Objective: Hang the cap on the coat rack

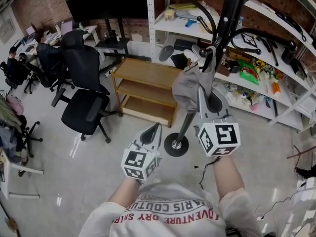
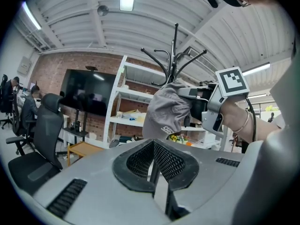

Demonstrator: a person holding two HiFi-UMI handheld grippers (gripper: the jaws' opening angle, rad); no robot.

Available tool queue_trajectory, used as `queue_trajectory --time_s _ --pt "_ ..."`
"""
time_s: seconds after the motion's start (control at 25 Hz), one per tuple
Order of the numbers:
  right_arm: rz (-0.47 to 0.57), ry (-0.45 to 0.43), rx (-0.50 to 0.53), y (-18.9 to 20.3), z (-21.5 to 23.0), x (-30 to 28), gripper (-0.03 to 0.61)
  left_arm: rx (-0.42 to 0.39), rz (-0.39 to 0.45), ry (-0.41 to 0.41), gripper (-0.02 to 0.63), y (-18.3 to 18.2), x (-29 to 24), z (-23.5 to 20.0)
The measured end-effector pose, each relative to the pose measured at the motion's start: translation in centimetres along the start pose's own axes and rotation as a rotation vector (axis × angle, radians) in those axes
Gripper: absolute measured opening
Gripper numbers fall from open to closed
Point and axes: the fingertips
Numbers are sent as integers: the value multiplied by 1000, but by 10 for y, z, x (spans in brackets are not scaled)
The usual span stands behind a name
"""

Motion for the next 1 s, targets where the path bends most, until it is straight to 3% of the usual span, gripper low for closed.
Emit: queue_trajectory --time_s 0.4,0.6,0.76,1.0 --pt "-5 8 11 15 6 9 25 4 -13 8 6 5 -3 6" --pt "36 41 -86 5 14 19 27 1 -10 19 6 3 -6 11" --pt "40 70 -103 3 19 30 153 -2 -5 33 6 1 -8 17" --pt "10 -7 -104 -2 4 53 153 -9 13 50 6 -7 -14 26"
Point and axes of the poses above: the fingertips, and each gripper's own axes: x backward along the fingers, z to its right, y out of its underside, and after that the axes turned 9 degrees about z, right-handed
